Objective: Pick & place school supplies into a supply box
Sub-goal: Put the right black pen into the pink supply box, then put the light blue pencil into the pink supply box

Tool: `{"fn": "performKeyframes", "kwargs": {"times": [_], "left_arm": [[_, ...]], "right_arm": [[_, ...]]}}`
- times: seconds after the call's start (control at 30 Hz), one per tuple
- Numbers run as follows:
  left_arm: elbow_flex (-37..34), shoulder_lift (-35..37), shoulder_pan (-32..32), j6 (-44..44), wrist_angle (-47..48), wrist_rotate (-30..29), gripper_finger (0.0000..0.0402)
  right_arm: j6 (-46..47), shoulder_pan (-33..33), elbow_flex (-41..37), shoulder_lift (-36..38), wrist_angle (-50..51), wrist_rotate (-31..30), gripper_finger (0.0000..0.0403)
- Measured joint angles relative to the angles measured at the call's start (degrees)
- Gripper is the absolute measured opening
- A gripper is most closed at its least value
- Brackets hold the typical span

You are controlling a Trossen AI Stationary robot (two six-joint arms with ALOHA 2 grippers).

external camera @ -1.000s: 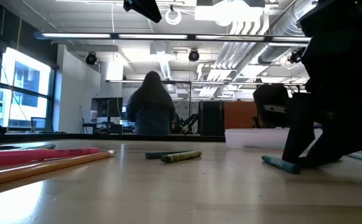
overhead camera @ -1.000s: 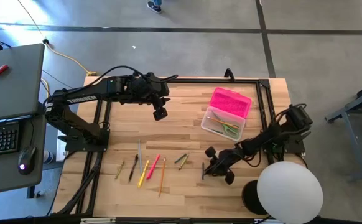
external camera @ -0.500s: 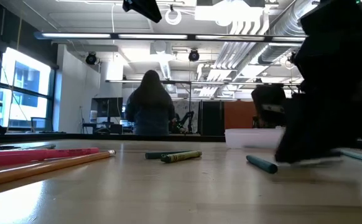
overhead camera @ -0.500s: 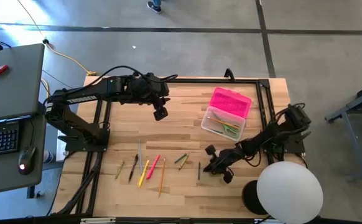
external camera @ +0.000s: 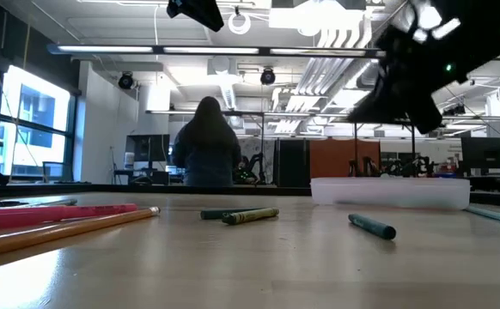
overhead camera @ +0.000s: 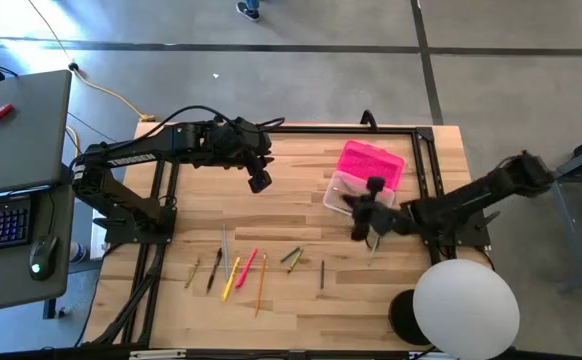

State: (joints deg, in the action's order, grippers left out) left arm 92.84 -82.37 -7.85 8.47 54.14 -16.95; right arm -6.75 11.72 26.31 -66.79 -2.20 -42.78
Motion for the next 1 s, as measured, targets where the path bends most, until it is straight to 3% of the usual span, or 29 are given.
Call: {"fn": "performKeyframes", "kwargs": {"times": [0.07,0.17,0.3,0.7,1.0], "left_arm": [[0.00,0.00,0.00,0.35,-0.37,-0.13,0.0120],[0.00,0.00,0.01,0.90,-1.04,-0.46,0.0120],[0.00,0.00,0.00,0.85,-0.01,-0.33,0.0120],[0.00,0.00,0.00,0.83,-0.14,-0.15,0.0120],[0.00,0.00,0.01,0.83,-0.19,-0.09,0.0120]], "right_arm": [[4.21,-4.03,-0.94,0.10,1.37,6.26,0.0009],[5.29,-8.26,-3.45,-1.73,-4.33,11.98,0.0008],[2.97,-11.21,-5.86,-4.32,-14.81,10.13,0.0010],[5.14,-17.00,-6.61,-10.12,-18.76,15.04,0.0017],[6.76,-18.41,-6.61,-10.68,-19.30,16.17,0.0067]]}}
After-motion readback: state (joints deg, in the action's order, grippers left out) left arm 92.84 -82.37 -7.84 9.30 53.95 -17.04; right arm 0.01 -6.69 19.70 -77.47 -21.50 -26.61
